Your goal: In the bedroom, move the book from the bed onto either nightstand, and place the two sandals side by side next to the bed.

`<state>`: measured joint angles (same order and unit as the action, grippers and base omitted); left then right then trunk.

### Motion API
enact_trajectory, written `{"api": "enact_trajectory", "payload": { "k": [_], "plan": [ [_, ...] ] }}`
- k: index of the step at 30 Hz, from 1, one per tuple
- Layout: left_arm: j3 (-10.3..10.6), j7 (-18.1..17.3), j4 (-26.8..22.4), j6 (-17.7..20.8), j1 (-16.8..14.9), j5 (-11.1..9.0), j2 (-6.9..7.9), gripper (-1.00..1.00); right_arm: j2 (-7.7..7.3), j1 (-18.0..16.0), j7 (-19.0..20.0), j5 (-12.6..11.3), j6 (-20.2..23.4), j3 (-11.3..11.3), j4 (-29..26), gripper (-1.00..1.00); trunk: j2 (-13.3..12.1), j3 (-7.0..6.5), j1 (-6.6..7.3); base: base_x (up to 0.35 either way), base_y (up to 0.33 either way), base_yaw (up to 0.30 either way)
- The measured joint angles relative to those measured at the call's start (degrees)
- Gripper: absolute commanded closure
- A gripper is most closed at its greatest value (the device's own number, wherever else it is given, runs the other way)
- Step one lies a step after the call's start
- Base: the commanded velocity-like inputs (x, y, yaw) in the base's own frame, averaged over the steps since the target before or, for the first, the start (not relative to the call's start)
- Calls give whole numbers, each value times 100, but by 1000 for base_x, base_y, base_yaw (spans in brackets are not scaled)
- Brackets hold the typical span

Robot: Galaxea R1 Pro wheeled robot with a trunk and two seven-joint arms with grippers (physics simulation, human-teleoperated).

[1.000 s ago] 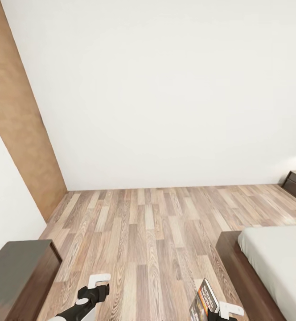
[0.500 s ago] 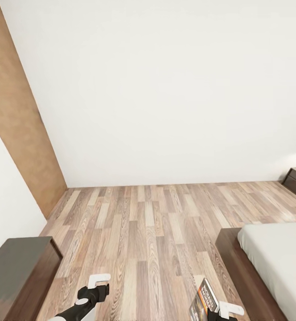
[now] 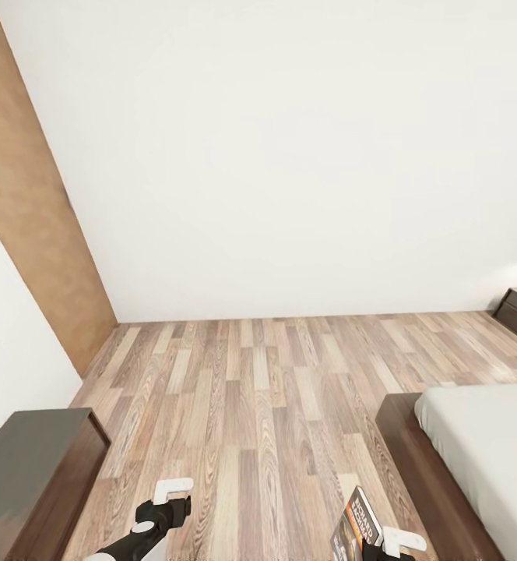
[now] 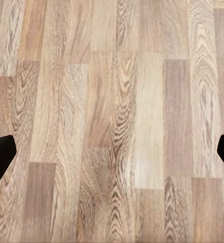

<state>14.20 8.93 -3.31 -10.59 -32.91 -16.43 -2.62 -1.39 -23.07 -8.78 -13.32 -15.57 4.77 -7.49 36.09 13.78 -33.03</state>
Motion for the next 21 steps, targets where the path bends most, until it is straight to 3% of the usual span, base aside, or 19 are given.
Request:
{"api": "enact_trajectory", "payload": {
  "k": [11,21],
  "plan": [
    [0,0,0,2,0,12,-8,-100,0,1,0,2,0,3,-10,100,0,100,0,5,0,0],
    [-2,0,0,14,0,4,-9,-100,0,0,1,24,-10,31,-59,100,1,167,3,251,17,-2]
  ]
}}
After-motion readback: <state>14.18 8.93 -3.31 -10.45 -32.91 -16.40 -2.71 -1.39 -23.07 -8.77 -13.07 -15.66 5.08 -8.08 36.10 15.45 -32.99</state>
